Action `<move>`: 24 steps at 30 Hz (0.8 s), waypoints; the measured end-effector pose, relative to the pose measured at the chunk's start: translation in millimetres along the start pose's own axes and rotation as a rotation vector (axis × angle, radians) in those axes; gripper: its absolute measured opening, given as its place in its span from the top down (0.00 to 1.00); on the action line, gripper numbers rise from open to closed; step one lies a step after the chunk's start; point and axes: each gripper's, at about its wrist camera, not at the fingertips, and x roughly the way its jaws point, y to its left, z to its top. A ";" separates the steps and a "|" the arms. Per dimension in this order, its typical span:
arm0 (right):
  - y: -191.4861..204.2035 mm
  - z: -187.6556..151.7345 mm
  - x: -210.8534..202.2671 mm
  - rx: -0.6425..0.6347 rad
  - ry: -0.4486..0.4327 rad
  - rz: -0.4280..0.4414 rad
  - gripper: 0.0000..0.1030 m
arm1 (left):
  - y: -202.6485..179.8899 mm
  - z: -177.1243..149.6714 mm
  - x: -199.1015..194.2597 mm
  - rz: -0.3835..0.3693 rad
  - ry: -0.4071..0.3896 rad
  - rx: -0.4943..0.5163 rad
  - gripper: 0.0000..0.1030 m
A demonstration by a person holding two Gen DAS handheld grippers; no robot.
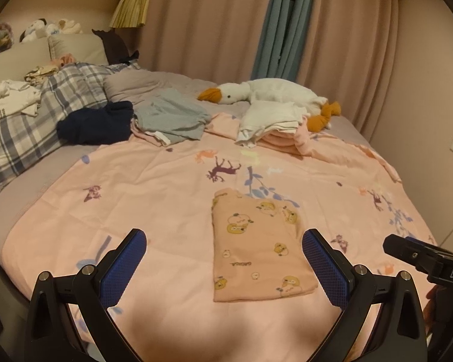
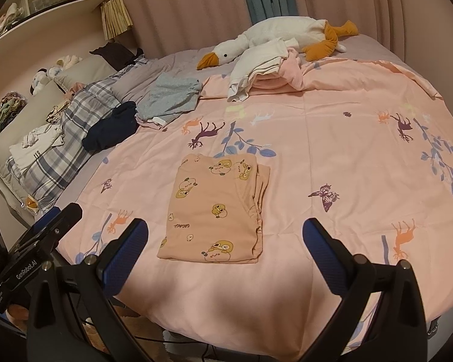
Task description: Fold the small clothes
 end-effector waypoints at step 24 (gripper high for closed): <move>12.2 -3.4 9.2 -0.042 0.023 -0.043 0.00 | -1.2 -0.6 -2.5 0.025 -0.013 0.003 0.01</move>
